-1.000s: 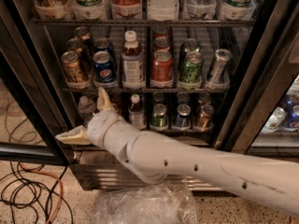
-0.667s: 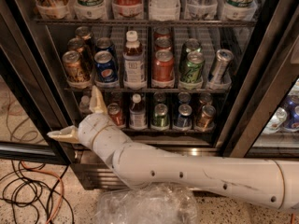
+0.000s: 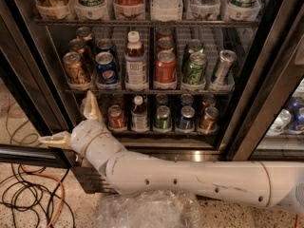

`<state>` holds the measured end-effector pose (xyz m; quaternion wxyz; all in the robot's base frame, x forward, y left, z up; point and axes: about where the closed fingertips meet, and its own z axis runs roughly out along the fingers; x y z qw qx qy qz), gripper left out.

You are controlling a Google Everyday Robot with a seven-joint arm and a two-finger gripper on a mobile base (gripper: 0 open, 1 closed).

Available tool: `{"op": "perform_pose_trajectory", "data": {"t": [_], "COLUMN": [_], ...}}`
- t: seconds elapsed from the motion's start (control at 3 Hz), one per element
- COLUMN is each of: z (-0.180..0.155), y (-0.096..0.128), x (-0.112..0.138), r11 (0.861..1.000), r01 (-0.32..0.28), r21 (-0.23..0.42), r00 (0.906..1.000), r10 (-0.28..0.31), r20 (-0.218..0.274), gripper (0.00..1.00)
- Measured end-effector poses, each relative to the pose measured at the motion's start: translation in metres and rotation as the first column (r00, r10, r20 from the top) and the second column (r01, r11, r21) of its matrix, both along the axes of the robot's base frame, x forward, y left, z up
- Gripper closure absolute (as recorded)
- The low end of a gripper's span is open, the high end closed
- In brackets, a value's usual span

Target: Pick orange can from middle shelf of fridge

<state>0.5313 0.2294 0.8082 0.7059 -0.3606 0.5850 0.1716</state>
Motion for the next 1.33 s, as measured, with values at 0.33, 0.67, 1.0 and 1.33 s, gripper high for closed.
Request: {"op": "perform_pose_trajectory", "data": {"t": [0.33, 0.67, 1.0, 1.33], "z": [0.000, 0.000, 0.007, 0.025], "y": [0.000, 0.000, -0.005, -0.017], "x": [0.000, 0.000, 0.008, 0.027], "r11": [1.000, 1.000, 1.000, 0.997], "r01": [-0.001, -0.001, 0.024, 0.078], "r21": [-0.001, -0.001, -0.015, -0.028], "r00": [1.0000, 1.0000, 0.9990, 0.9908], "r10": [0.001, 0.001, -0.024, -0.074], "r20": [0.000, 0.000, 0.039, 0.113], "gripper": [0.15, 0.03, 0.00, 0.05]}}
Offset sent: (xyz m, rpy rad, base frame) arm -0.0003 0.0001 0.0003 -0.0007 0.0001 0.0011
